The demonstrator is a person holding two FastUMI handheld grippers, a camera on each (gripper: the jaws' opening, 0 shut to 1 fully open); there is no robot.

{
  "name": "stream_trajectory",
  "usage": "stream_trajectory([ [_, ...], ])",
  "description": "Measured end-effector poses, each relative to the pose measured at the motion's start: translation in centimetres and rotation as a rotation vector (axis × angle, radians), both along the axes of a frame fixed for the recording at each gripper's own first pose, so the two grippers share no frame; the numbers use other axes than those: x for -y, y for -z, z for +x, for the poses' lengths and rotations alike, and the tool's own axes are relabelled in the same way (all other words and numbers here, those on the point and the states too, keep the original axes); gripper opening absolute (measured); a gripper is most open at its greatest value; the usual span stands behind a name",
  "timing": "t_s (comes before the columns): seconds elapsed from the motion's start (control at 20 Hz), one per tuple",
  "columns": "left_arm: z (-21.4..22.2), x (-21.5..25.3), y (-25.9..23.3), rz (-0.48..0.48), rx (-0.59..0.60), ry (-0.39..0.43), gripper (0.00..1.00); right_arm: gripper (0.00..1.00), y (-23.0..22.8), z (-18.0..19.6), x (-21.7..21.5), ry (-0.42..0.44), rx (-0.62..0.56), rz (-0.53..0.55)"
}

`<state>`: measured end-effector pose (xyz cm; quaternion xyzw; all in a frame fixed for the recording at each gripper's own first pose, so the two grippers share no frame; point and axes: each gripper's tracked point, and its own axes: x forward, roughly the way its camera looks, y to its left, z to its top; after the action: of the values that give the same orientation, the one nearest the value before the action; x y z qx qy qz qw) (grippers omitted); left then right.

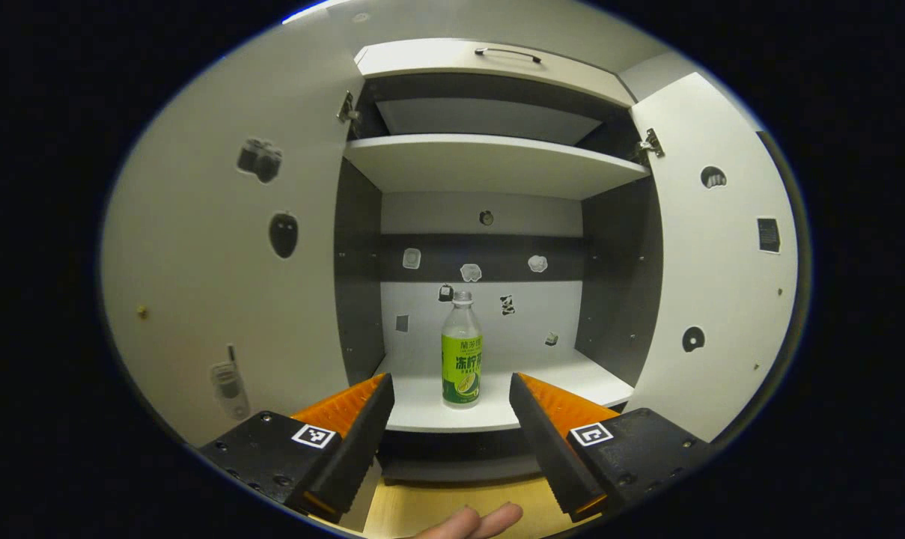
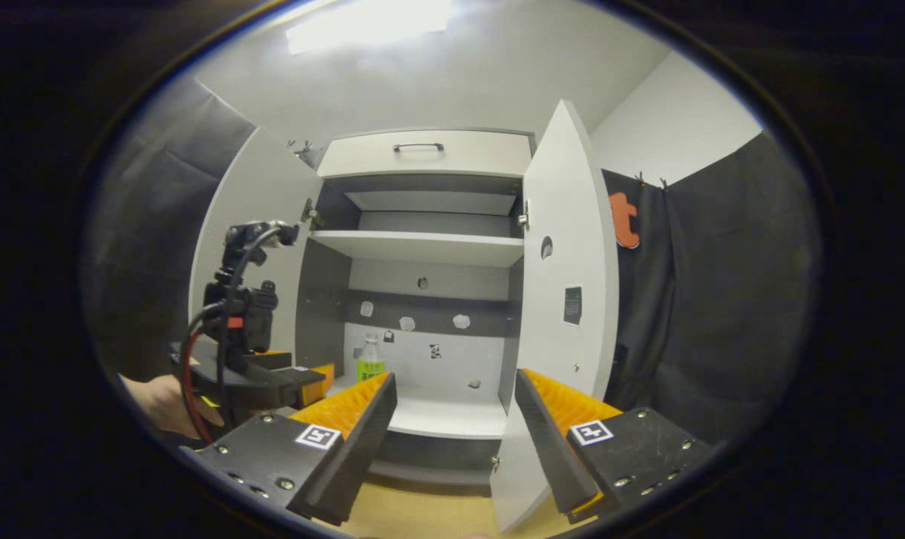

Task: Grasp the bottle in the cabinet with the left hand and place it on the coaster, then close the right door with the right hand and the left door with the left hand.

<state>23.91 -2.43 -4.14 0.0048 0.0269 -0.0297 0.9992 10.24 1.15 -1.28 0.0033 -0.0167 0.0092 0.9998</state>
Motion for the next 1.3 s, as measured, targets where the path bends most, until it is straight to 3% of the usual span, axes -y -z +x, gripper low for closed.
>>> stream_trajectory([
  [0.3,8.2,1.2,2.3,-0.026,-0.015,0.029,0.98,0.94,0.3,1.9,-1.1,-0.038,0.039,-0.026],
  [0.65,15.9,2.3,2.8,-0.026,-0.002,0.044,0.98,0.96,3.7,3.5,-0.1,0.018,-0.063,0.013],
  [0.85,19.4,1.0,4.2,0.013,-0.027,-0.018,0.97,0.96,5.2,3.1,1.0,0.051,-0.105,-0.042],
  [0.95,20.6,1.8,5.0,0.036,-0.048,0.021,0.97,0.96,5.5,2.5,1.5,0.065,-0.115,-0.050],
  [1.05,20.3,2.1,4.9,0.040,-0.068,0.033,0.79,0.94,5.3,1.9,1.8,0.066,-0.106,-0.037],
  [1.3,16.5,2.8,2.5,-0.001,-0.060,0.065,0.78,0.96,4.4,-0.5,2.3,0.059,-0.083,0.004],
])
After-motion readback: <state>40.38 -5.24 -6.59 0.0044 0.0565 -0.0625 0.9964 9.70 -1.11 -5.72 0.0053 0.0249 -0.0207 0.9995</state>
